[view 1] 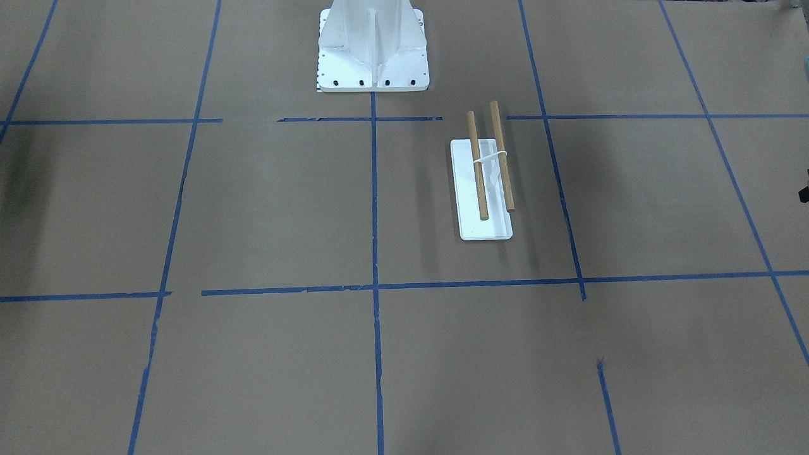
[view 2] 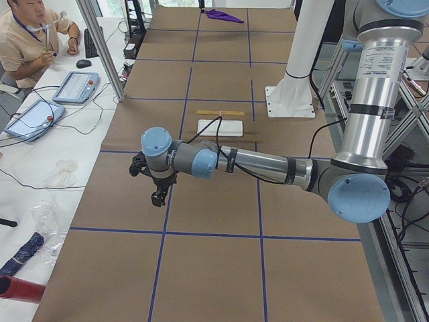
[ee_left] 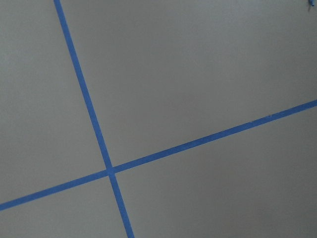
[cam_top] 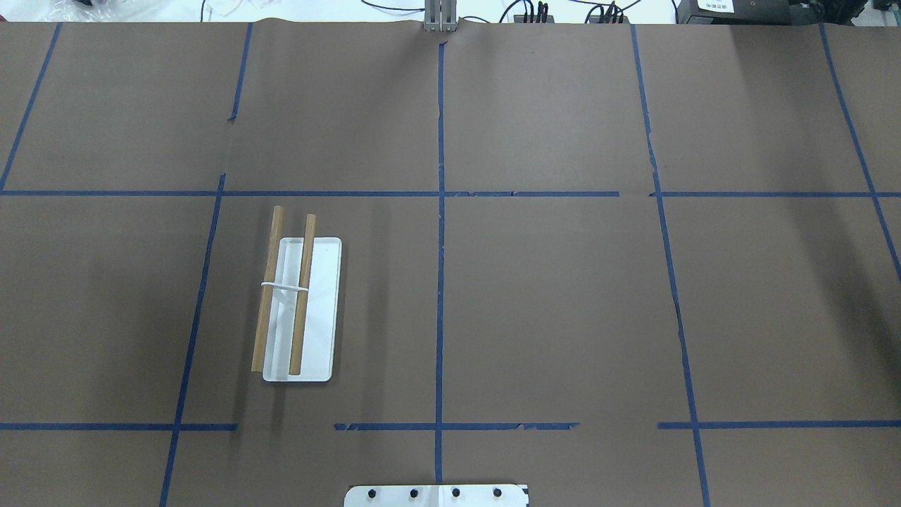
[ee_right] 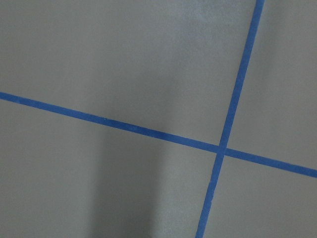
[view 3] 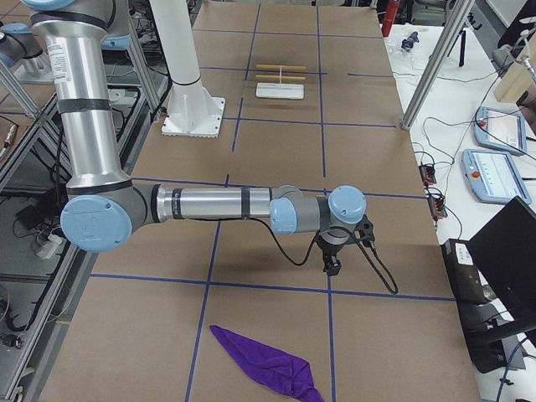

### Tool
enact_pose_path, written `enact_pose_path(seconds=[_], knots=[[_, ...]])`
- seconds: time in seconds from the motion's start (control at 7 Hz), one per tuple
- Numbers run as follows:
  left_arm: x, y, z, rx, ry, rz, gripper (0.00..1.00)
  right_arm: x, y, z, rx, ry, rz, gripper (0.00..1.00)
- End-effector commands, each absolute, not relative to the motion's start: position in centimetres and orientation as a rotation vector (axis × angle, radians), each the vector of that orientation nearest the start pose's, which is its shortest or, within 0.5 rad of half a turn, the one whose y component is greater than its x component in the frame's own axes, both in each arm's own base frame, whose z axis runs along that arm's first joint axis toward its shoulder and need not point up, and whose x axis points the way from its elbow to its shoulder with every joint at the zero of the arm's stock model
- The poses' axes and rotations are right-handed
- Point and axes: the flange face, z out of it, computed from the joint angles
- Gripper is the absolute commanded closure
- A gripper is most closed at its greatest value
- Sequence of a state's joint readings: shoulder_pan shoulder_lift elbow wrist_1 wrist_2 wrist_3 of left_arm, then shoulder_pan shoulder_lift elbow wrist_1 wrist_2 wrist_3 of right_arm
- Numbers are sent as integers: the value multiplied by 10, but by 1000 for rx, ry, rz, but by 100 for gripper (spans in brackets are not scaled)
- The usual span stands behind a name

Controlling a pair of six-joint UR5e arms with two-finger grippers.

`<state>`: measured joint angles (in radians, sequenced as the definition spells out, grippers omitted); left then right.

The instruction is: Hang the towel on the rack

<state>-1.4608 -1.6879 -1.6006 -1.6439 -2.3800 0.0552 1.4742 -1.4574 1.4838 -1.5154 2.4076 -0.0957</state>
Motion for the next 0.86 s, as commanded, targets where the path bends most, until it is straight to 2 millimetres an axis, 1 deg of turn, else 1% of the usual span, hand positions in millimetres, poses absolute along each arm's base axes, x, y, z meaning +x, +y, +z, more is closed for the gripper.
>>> enact_pose_path(seconds=[0.0, 0.14, 0.29, 0.43, 0.57, 0.71], knots=[[-14, -552, 556, 158, 814, 212, 0, 7, -543, 637, 69, -839, -211, 0], [-13, -555, 552, 167, 815, 214, 0, 5, -555, 622, 95, -839, -225, 0], [-12, -554, 552, 169, 813, 214, 0, 4, -550, 638, 63, -842, -211, 0], [-12, -555, 550, 174, 810, 216, 0, 4, -552, 638, 98, -839, -229, 0], [-12, -556, 553, 169, 810, 214, 0, 6, -542, 657, 118, -825, -236, 0], [-11, -557, 549, 174, 809, 216, 0, 9, -526, 679, 147, -812, -248, 0]])
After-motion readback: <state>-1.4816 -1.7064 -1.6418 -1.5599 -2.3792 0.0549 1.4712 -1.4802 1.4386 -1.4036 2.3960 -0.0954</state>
